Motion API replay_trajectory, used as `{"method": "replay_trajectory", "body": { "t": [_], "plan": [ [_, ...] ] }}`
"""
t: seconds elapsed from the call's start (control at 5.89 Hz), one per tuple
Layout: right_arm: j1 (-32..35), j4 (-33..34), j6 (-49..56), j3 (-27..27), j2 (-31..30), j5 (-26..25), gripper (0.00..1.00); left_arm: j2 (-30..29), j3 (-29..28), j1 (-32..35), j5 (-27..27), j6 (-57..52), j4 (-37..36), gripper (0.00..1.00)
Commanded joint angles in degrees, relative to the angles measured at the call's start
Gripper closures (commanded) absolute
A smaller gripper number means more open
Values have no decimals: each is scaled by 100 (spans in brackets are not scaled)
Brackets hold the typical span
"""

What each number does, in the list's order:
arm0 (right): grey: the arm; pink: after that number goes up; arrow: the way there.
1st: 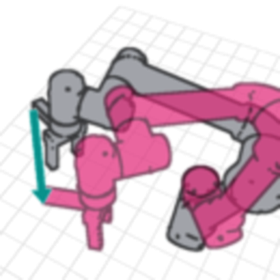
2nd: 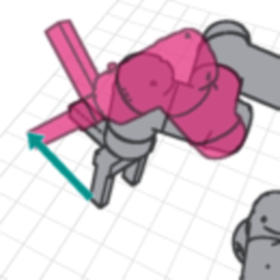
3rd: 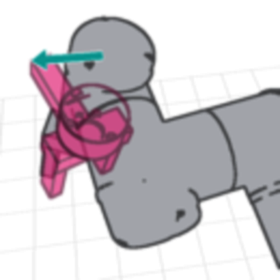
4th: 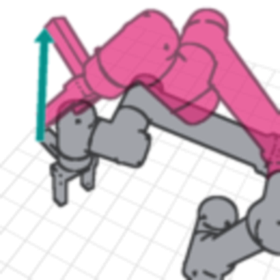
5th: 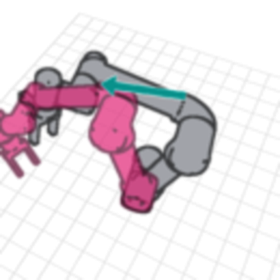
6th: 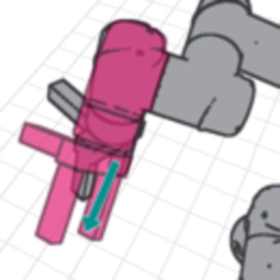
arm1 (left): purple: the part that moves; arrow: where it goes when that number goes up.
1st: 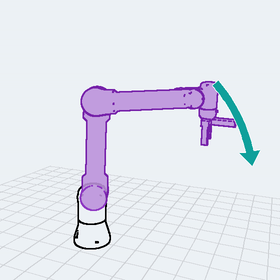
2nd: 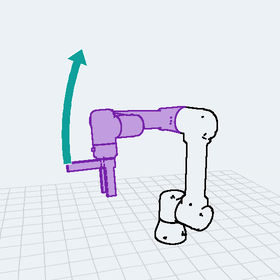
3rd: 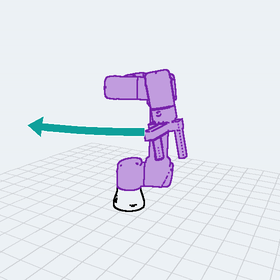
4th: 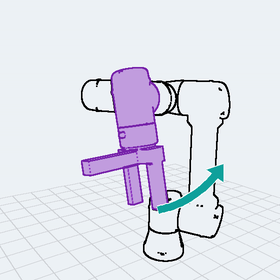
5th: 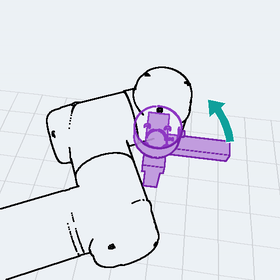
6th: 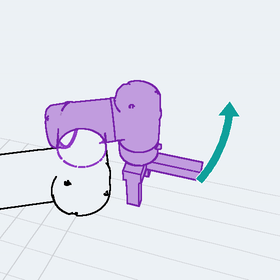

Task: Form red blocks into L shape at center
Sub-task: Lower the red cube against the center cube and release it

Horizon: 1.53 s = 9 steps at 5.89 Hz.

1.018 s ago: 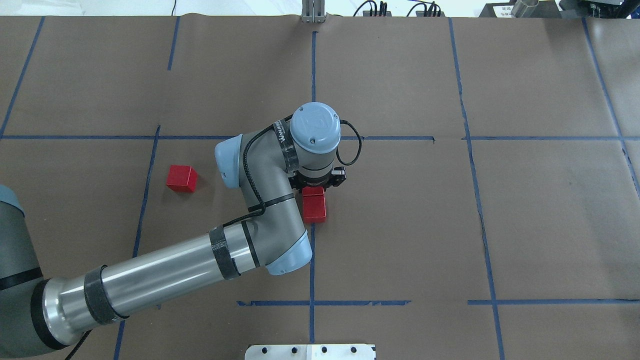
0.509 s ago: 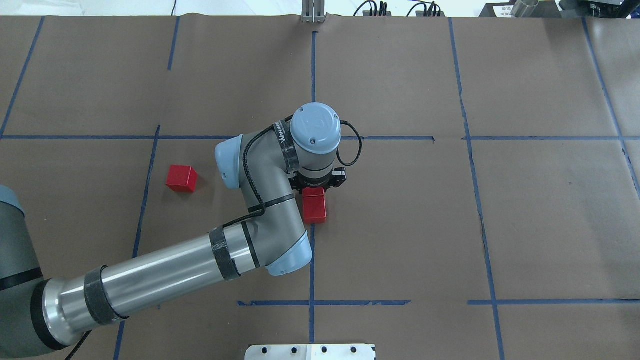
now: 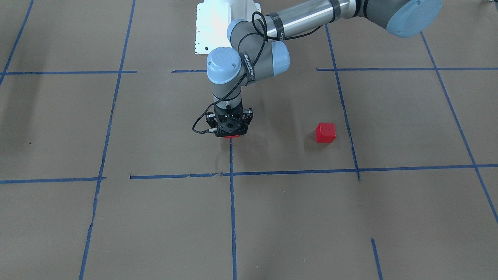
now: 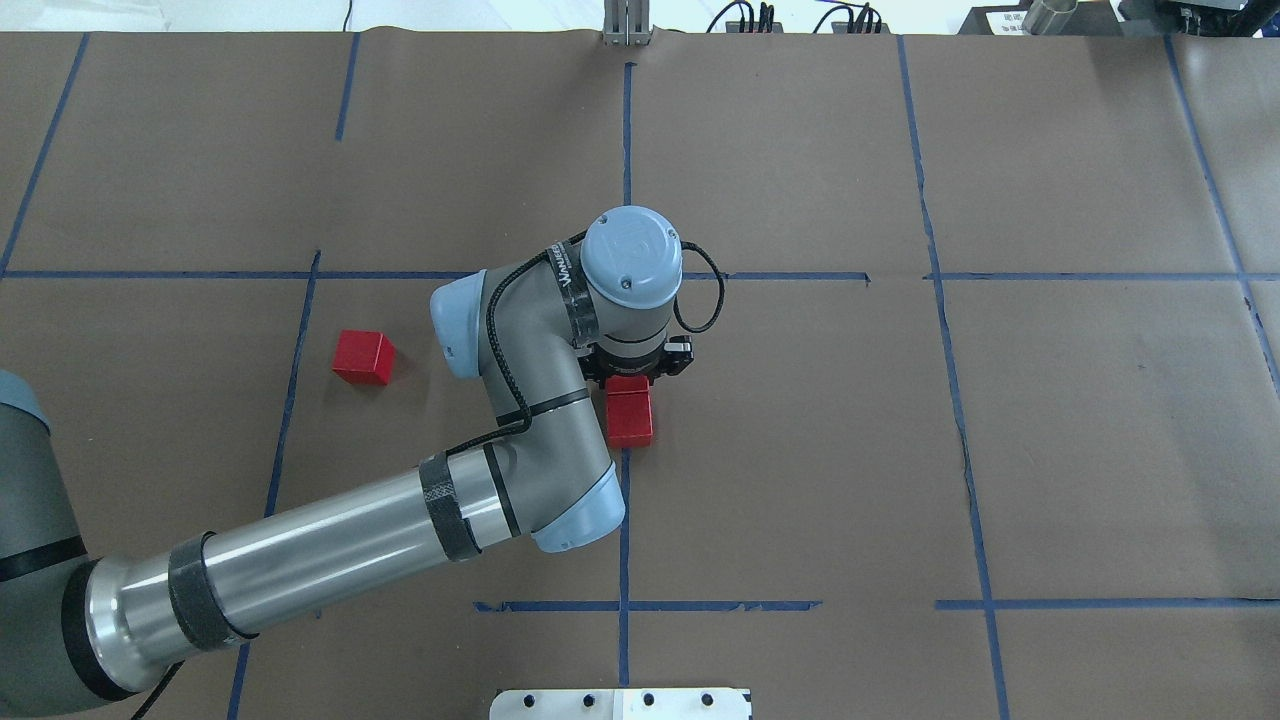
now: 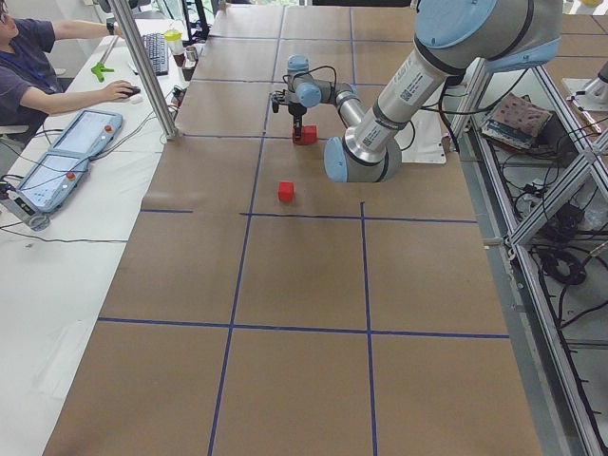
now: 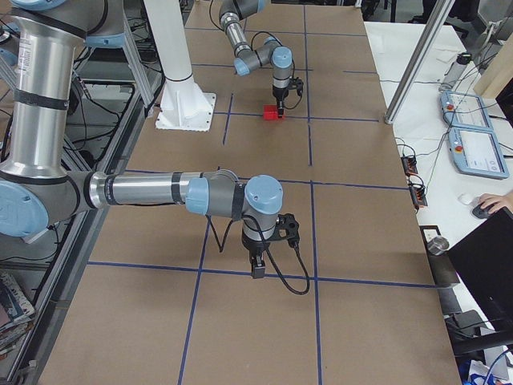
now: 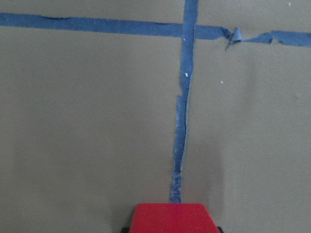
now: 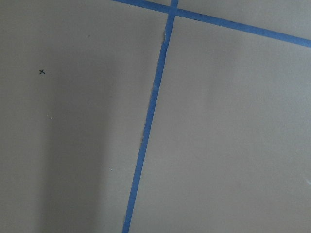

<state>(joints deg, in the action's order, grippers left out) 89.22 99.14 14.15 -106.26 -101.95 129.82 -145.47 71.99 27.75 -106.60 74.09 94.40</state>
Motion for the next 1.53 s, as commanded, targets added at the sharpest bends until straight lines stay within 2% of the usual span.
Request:
{"method": "replay_trajectory", "body": {
  "t": [0.0, 0.34, 0.85, 1.02, 1.36],
  "plan": [
    [-1, 0, 0, 0, 0, 0, 1, 1, -1, -24, 8, 0, 0, 66],
    [-1, 0, 0, 0, 0, 0, 1, 9, -1, -33, -1, 0, 9, 53],
    [-1, 0, -9, 0, 0, 0, 1, 1, -1, -33, -1, 0, 9, 45],
    [-1, 0, -9, 9, 0, 8, 1, 1, -1, -33, 8, 0, 0, 36],
    [8, 0, -18, -17, 0, 9, 1, 96, 226, -33, 8, -17, -18, 4]
  ]
}}
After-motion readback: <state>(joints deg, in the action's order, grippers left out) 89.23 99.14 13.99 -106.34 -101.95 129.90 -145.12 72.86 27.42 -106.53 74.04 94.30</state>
